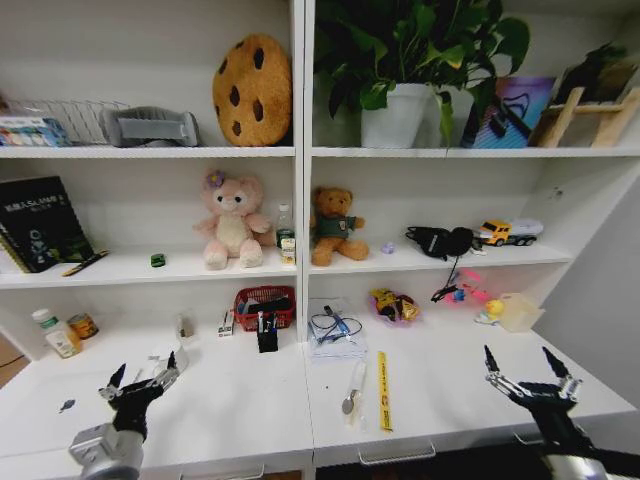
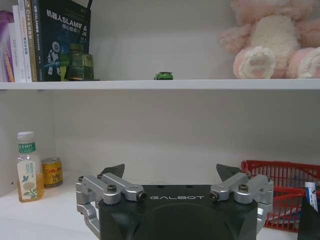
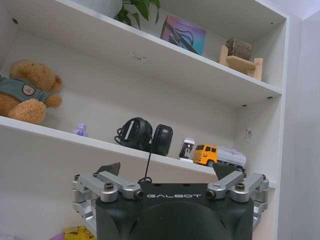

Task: Organize the objects on the table.

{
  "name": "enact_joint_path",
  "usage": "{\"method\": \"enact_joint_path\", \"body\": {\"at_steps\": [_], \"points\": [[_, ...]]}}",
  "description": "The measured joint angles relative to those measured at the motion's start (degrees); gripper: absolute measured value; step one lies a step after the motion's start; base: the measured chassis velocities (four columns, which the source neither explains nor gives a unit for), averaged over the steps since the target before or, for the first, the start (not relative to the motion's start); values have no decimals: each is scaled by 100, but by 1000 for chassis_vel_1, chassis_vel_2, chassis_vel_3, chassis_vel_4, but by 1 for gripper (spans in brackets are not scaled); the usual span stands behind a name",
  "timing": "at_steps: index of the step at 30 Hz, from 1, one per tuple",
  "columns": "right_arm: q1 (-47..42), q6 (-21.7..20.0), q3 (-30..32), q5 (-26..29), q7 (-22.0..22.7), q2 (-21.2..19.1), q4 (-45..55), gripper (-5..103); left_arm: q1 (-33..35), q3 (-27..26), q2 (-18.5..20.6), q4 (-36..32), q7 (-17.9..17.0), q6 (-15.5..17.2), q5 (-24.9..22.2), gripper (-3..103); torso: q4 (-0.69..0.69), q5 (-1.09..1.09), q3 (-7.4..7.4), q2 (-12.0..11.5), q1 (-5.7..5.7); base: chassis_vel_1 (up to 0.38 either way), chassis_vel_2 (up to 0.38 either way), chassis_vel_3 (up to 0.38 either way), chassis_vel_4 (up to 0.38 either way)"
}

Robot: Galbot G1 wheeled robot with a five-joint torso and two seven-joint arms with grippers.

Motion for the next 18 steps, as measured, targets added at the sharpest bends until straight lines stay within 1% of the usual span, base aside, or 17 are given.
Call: {"method": "enact_joint_path", "body": {"at_steps": [5, 18], "points": [[13, -52, -35, -53, 77, 154, 48, 100, 10, -24, -16, 7, 70, -64, 0, 100, -1, 0, 0, 0, 1, 0, 0, 0, 0], [35, -118, -71, -61, 134, 175, 34, 100, 28, -31, -22, 32, 98, -58, 36, 100, -1, 0, 0, 0, 1, 0, 0, 0, 0]]}}
